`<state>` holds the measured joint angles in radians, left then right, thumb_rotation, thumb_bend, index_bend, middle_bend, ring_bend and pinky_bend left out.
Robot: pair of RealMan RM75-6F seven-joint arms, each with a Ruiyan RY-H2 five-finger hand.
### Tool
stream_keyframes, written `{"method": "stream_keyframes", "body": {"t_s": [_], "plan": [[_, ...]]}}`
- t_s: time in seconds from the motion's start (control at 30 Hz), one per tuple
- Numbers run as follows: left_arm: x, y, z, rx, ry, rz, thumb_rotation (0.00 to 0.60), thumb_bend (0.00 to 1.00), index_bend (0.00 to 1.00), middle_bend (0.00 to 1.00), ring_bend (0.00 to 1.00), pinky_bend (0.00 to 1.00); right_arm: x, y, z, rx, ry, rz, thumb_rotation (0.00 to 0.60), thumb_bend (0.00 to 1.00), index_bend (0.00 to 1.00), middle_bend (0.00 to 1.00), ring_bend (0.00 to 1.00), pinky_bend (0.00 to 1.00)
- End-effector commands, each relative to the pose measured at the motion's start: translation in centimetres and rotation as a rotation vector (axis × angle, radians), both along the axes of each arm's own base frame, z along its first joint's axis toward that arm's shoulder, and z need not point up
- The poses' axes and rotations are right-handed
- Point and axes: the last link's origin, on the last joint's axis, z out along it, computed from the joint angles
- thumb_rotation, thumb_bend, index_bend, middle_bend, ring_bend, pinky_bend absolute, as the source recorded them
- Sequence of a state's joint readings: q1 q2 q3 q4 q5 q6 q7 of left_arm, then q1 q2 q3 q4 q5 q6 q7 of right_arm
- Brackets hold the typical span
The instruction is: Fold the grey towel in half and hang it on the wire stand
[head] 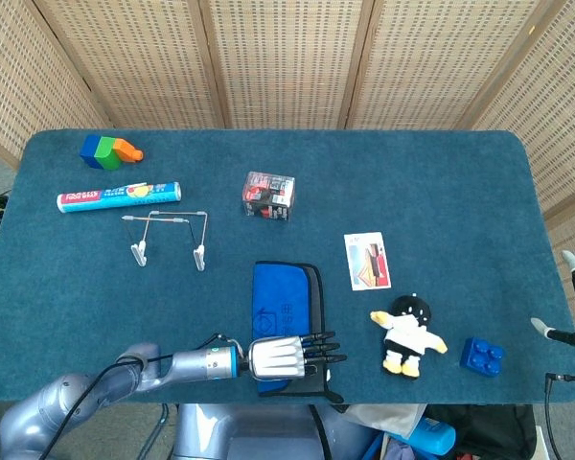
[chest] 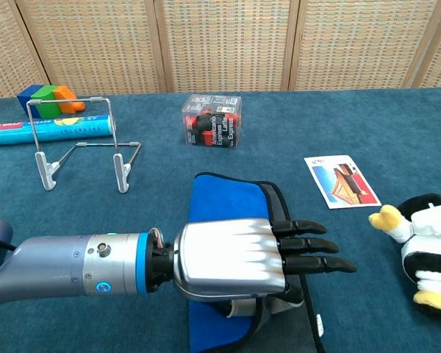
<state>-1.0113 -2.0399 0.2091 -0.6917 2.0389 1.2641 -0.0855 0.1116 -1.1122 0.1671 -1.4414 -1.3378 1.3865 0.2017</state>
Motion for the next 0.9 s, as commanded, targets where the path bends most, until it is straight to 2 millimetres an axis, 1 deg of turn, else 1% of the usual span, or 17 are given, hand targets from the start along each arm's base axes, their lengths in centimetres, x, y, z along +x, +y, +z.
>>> {"method": "stream_keyframes", "body": {"t_s": [0.03, 0.4, 0.6, 0.63, 0.7, 0.73, 0.77, 0.8, 0.9], "plan": [[0.4, -0.2, -0.5, 0.006, 0.011, -0.015, 0.6, 0.46, 0.56, 0.0, 0.0, 0.0, -0.1, 0.0, 0.1, -0.002, -0.004, -0.001, 0.6, 0.0, 0.0, 0.0, 0.0, 0.0], [1.5, -0.7, -1.2, 0.023, -0.003, -0.017, 0.6, 0.46, 0.55, 0.0, 0.0, 0.0, -0.2, 0.2, 0.5, -0.007, -0.015, 0.002, 0.6, 0.0, 0.0, 0.0, 0.0, 0.0], [2.0, -1.1, -1.7, 0.019, -0.001, -0.024, 0.6, 0.46, 0.51, 0.0, 0.0, 0.0, -0.1, 0.2, 0.4, -0.005, -0.014, 0.005, 0.6, 0.0, 0.0, 0.0, 0.0, 0.0], [2.0, -1.2, -1.7, 0.019, 0.0, -0.024, 0.6, 0.45, 0.47, 0.0, 0.0, 0.0, -0.1, 0.2, 0.4, -0.005, -0.014, 0.005, 0.6, 0.0, 0.0, 0.0, 0.0, 0.0], [2.0, -1.3, -1.9, 0.021, 0.006, -0.022, 0.6, 0.44, 0.26, 0.0, 0.0, 0.0, -0.1, 0.2, 0.5, -0.005, -0.014, 0.006, 0.6, 0.0, 0.0, 0.0, 0.0, 0.0], [1.9, -1.3, -2.0, 0.021, 0.012, -0.019, 0.6, 0.43, 0.12, 0.0, 0.0, 0.0, -0.1, 0.3, 0.5, -0.005, -0.014, 0.006, 0.6, 0.0, 0.0, 0.0, 0.0, 0.0], [1.9, -1.2, -2.0, 0.023, 0.014, -0.005, 0.6, 0.41, 0.03, 0.0, 0.0, 0.0, -0.1, 0.3, 0.5, -0.005, -0.016, 0.005, 0.6, 0.0, 0.0, 0.0, 0.0, 0.0], [2.0, -1.1, -1.9, 0.031, 0.006, 0.004, 0.6, 0.41, 0.0, 0.0, 0.0, 0.0, -0.1, 0.3, 0.5, -0.006, -0.016, 0.004, 0.6, 0.0, 0.0, 0.0, 0.0, 0.0], [2.0, -0.7, -1.5, 0.048, -0.005, 0.02, 0.6, 0.4, 0.0, 0.0, 0.0, 0.0, -0.1, 0.3, 0.5, -0.007, -0.017, 0.005, 0.6, 0.0, 0.0, 0.0, 0.0, 0.0]]}}
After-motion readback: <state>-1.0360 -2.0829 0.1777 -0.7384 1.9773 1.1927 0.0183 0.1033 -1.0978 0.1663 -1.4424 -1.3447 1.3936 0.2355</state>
